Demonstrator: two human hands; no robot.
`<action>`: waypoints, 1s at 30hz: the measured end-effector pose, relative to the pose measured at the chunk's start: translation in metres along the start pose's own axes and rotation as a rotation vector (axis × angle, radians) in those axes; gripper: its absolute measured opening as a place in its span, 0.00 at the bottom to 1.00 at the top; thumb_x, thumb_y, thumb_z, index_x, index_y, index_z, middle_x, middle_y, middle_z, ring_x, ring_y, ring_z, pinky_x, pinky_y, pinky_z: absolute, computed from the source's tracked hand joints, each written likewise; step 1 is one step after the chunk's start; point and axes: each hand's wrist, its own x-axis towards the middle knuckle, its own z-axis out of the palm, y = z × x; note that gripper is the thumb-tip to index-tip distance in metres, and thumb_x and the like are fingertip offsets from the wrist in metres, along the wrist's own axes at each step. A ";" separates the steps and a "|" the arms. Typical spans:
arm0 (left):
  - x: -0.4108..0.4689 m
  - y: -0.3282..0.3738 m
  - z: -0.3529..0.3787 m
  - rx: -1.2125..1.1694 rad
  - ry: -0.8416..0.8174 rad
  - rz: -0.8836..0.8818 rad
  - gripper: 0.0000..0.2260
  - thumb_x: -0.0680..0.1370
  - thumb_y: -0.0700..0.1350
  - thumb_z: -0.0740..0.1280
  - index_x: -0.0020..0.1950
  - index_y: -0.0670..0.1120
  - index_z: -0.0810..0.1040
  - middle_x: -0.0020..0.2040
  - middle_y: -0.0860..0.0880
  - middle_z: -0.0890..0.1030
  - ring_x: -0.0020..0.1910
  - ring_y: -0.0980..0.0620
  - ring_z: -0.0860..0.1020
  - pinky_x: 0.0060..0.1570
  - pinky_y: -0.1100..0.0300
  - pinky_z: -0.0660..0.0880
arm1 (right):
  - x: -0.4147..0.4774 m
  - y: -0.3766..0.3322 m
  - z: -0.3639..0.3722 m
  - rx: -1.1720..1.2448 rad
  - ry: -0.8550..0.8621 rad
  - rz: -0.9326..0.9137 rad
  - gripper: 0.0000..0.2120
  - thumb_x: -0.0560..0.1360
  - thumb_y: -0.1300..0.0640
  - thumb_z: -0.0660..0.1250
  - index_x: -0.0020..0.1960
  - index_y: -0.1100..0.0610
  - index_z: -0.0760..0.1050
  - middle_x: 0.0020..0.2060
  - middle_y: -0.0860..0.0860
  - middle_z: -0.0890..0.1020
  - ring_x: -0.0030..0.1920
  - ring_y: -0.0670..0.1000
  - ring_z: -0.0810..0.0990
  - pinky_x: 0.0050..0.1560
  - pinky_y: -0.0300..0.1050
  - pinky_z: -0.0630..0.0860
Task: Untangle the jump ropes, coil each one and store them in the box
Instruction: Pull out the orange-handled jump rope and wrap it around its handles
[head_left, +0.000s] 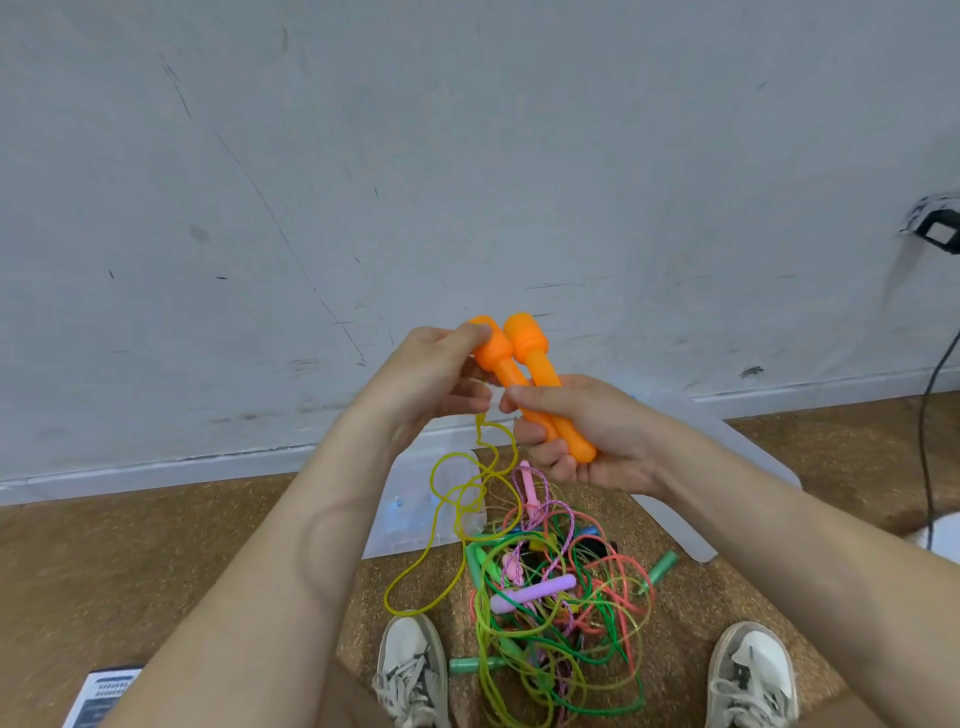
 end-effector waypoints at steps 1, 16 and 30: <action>0.001 -0.001 -0.002 0.182 0.057 0.024 0.17 0.79 0.52 0.62 0.38 0.41 0.79 0.34 0.44 0.80 0.29 0.48 0.74 0.33 0.58 0.76 | 0.000 0.001 0.000 -0.008 -0.011 0.008 0.06 0.79 0.52 0.62 0.47 0.55 0.71 0.27 0.48 0.67 0.22 0.42 0.62 0.19 0.32 0.60; 0.005 -0.003 -0.006 0.180 -0.007 0.505 0.08 0.70 0.43 0.61 0.39 0.48 0.81 0.31 0.54 0.81 0.30 0.56 0.74 0.27 0.66 0.67 | -0.002 -0.001 -0.007 0.014 -0.526 0.167 0.21 0.67 0.41 0.75 0.47 0.57 0.77 0.26 0.48 0.68 0.21 0.42 0.66 0.20 0.32 0.64; -0.009 0.007 -0.004 -0.007 0.092 0.647 0.08 0.74 0.44 0.64 0.40 0.42 0.80 0.34 0.47 0.80 0.34 0.51 0.80 0.35 0.60 0.75 | -0.006 0.004 0.006 0.102 -0.536 0.145 0.14 0.71 0.44 0.71 0.39 0.54 0.73 0.24 0.46 0.64 0.20 0.39 0.61 0.19 0.30 0.56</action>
